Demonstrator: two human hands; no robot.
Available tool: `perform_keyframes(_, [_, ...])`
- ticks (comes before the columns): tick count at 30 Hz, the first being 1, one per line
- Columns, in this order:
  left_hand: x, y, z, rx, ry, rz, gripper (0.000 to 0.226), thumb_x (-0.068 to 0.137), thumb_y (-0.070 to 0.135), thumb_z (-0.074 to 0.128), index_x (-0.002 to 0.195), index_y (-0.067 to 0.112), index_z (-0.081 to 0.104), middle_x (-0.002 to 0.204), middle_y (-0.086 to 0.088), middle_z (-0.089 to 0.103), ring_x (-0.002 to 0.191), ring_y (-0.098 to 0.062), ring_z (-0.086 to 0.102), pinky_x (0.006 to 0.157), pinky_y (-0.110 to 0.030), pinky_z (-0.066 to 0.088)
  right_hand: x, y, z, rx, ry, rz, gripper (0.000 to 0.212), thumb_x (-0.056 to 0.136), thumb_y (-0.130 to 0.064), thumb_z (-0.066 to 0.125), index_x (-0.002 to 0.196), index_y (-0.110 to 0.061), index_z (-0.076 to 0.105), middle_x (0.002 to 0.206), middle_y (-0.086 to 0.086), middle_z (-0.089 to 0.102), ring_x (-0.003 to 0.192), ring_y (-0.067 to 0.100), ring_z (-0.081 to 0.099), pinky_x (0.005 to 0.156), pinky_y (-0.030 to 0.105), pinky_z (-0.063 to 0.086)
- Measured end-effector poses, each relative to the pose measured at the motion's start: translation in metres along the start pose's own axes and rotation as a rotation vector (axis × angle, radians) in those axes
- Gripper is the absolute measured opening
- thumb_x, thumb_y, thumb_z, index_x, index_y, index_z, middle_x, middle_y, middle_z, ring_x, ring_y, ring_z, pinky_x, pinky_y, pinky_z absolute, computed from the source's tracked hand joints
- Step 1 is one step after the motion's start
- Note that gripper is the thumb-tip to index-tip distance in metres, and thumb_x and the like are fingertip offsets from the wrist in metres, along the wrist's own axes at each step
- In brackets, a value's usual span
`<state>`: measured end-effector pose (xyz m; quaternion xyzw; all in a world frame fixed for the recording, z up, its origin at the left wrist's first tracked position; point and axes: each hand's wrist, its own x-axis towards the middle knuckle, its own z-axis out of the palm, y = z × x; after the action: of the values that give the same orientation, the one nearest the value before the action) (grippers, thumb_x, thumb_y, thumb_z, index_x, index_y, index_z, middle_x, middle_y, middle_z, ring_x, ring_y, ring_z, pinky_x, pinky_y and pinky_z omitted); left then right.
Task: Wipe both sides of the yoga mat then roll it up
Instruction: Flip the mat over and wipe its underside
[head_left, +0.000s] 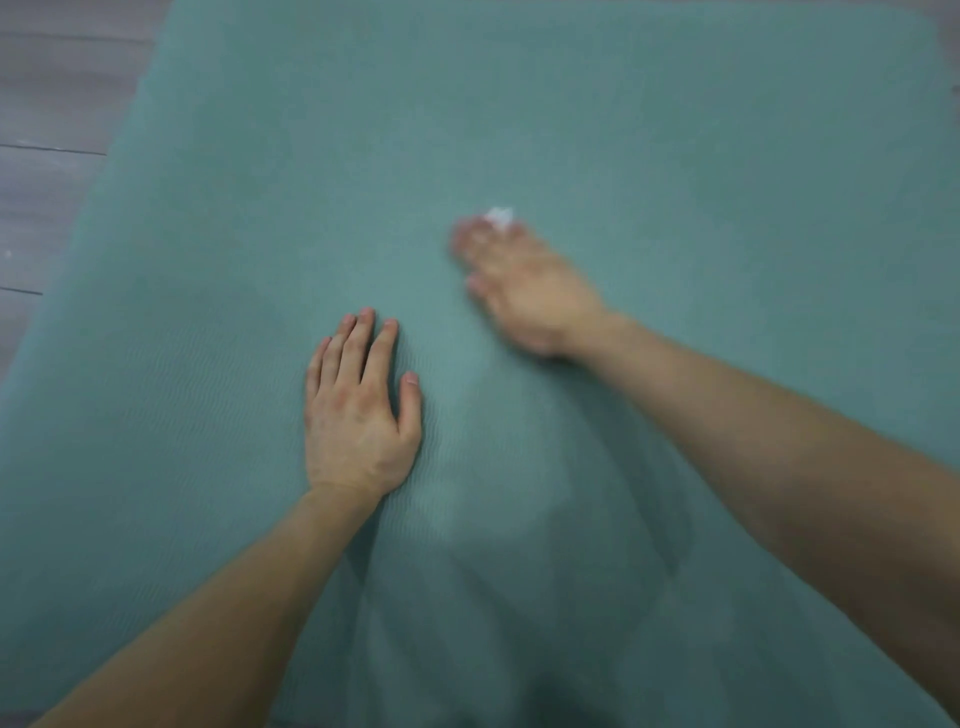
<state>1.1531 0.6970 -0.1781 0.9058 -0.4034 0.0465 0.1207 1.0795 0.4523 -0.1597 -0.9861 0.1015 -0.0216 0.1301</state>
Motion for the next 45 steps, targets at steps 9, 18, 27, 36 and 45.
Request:
perform_keyframes(9, [-0.001,0.002,-0.003,-0.038,0.025,-0.017,0.054,0.103,0.040,0.045,0.152,0.016,0.051,0.161,-0.007,0.044,0.152,-0.027,0.036,0.125,-0.049,0.027,-0.023,0.011,-0.006,0.031,0.071,0.378,0.079,0.107,-0.054,0.019,0.163,0.002,0.025,0.172,0.021,0.020,0.162,0.032,0.011,0.132,0.040,-0.003])
perform_keyframes(18, [-0.004,-0.003,-0.012,-0.022,0.058,-0.047,0.036,0.098,0.030,0.050,0.128,0.017,0.067,0.135,-0.005,0.063,0.121,-0.033,0.056,0.104,-0.048,0.043,-0.045,0.003,-0.003,-0.072,0.002,0.140,0.064,0.106,-0.041,0.025,0.165,-0.019,0.031,0.173,0.003,0.026,0.162,0.023,0.016,0.132,0.041,0.005])
perform_keyframes(27, [-0.079,-0.014,-0.025,-0.040,0.028,0.006,0.048,0.103,0.031,0.049,0.148,0.016,0.058,0.158,-0.007,0.049,0.148,-0.030,0.043,0.121,-0.052,0.032,-0.053,-0.052,0.024,0.023,0.130,0.169,0.074,0.108,-0.045,0.028,0.159,0.007,0.032,0.167,0.027,0.030,0.157,0.044,0.022,0.131,0.051,0.013])
perform_keyframes(36, [-0.077,-0.015,-0.025,-0.071,0.028,0.001,0.042,0.098,0.026,0.054,0.138,0.013,0.062,0.156,-0.005,0.052,0.147,-0.029,0.044,0.120,-0.052,0.034,-0.034,0.025,-0.008,-0.054,-0.001,0.297,0.076,0.104,-0.050,0.013,0.166,-0.007,0.024,0.173,0.013,0.022,0.162,0.027,0.014,0.133,0.042,0.003])
perform_keyframes(45, [-0.076,-0.012,-0.029,-0.078,0.034,-0.017,0.042,0.100,0.027,0.051,0.138,0.014,0.062,0.158,-0.004,0.051,0.148,-0.028,0.043,0.122,-0.050,0.032,-0.086,-0.073,0.019,0.037,0.062,0.125,0.072,0.108,-0.047,0.029,0.161,0.002,0.031,0.169,0.020,0.029,0.160,0.034,0.020,0.132,0.047,0.011])
